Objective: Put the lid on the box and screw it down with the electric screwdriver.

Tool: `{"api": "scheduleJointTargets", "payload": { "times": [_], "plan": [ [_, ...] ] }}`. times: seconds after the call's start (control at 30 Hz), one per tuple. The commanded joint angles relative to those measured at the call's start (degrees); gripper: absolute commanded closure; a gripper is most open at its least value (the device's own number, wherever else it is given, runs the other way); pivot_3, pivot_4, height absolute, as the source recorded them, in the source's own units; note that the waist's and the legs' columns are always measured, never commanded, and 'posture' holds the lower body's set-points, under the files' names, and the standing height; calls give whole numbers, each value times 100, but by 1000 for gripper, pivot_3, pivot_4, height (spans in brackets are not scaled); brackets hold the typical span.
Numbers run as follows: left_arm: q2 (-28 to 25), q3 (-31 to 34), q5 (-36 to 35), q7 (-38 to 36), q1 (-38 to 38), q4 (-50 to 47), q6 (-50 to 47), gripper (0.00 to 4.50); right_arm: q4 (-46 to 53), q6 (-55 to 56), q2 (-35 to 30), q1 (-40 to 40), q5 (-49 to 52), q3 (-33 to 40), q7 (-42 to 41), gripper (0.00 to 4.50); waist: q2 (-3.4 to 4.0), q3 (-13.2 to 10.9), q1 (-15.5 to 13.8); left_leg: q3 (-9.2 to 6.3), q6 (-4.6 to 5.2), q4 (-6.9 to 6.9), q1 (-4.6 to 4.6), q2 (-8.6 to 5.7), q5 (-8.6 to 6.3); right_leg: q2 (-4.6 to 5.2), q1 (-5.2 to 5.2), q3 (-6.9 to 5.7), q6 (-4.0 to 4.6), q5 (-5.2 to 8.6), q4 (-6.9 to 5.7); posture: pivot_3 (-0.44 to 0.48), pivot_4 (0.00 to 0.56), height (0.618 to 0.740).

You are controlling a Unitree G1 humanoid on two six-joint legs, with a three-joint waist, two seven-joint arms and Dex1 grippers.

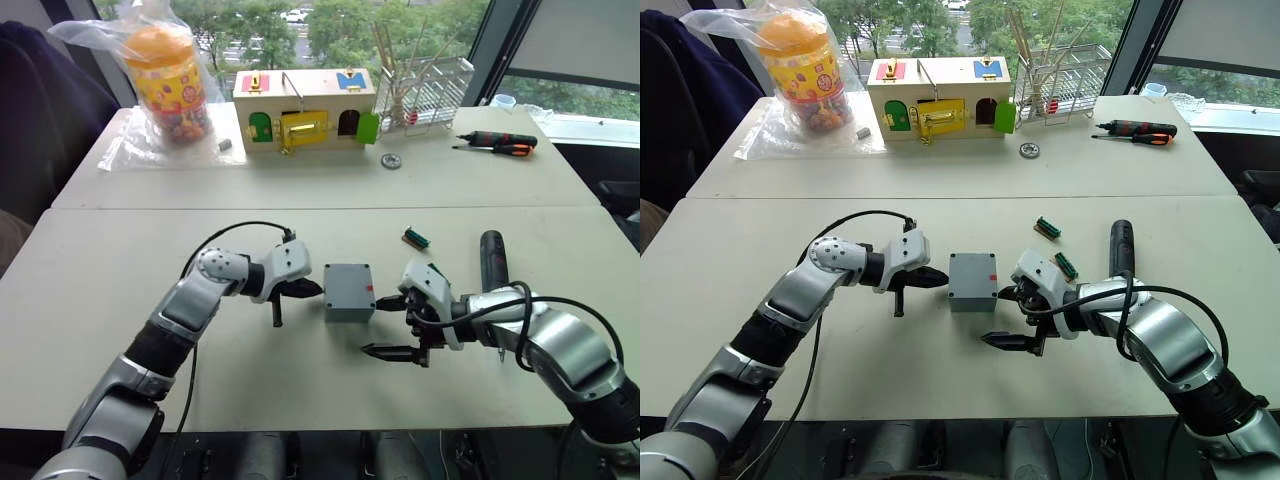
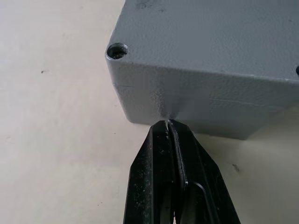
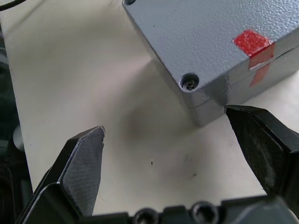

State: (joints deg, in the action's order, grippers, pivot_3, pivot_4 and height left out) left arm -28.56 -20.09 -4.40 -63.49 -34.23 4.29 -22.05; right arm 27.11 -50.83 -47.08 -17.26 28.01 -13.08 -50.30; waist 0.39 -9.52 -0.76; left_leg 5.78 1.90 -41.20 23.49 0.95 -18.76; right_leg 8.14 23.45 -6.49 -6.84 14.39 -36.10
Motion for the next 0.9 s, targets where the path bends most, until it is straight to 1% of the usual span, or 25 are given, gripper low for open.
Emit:
{"api": "scheduleJointTargets", "payload": {
  "times": [0.03, 0.17, 0.23, 0.3, 0.4, 0.57, 0.73, 0.77, 0.83, 0.9],
  "plan": [
    [-42, 84, -102, -72, -77, -228, -9, 4500, 220, 2, -1, 12, 129, 316, 30, 85, 0, 0, -1, 0, 0, 0, 0, 0, 0, 0, 0, 0, 0, 0, 0, 0, 150, 711],
    [-326, 270, -260, -222, -22, -515, -311, 4500, 193, -360, -75, -41, 683, 1364, 168, 85, -1, -1, 1, 0, 0, 0, 0, 0, 0, 0, 0, 0, 0, 0, 0, 0, 150, 711],
    [-368, 587, -557, -162, -11, -629, -590, 4500, -154, -362, -18, -181, 907, 2039, 256, 85, -1, -1, -1, 0, 0, 0, 0, 1, 0, 0, 0, 0, 0, 0, 0, 0, 150, 711],
    [-290, 947, -926, -51, -56, -692, -906, 4500, -638, -108, 60, -346, 830, 2322, 331, 85, -1, -1, -4, -1, 0, -1, 0, 2, 0, 0, -1, 0, 0, 0, 0, 0, 150, 711],
    [-195, 1199, -1203, 71, -136, -733, -1139, 4500, -1659, 578, 300, -684, 301, 2061, 433, 85, -2, 0, 6, -1, 0, 0, -1, 1, 0, 0, -2, 0, 0, 0, 0, 0, 150, 711],
    [-170, 1047, -1157, 167, -130, -766, -1081, 4500, -3345, 1946, 872, -1337, -551, 1535, 402, 85, 0, -1, 25, 9, -2, 8, -2, -5, 1, -5, 1, 2, 0, 0, -4, 0, 150, 711],
    [-133, 1038, -1215, 281, -85, -875, -1116, 4500, -4633, 2824, 1215, -1861, -1089, 1359, 495, 85, 1, -2, 21, 10, -6, 9, -2, -2, 4, -10, 0, 2, -1, 0, -4, 0, 150, 711],
    [-143, 1021, -1193, 310, -45, -900, -1106, 4500, -4943, 3004, 1284, -1992, -1209, 1335, 558, 281, 1, -2, 24, 10, -6, 8, -2, -1, 4, -10, -1, 2, -1, 0, -4, 0, 150, 711],
    [-175, 973, -1130, 348, 16, -921, -1068, 4500, -5338, 3278, 1363, -2153, -1378, 1294, 584, 824, 1, -2, 33, 11, -8, 7, -2, -1, 5, -10, -1, 2, -1, 0, -4, 0, 150, 711],
    [-229, 912, -1062, 357, 94, -938, -1028, 4500, -5503, 3432, 1428, -2222, -1464, 1274, 554, 1605, 2, -2, 43, 9, -11, 10, -3, -1, 6, -12, -1, 1, -1, 0, -4, 0, 150, 711]
  ]
}}
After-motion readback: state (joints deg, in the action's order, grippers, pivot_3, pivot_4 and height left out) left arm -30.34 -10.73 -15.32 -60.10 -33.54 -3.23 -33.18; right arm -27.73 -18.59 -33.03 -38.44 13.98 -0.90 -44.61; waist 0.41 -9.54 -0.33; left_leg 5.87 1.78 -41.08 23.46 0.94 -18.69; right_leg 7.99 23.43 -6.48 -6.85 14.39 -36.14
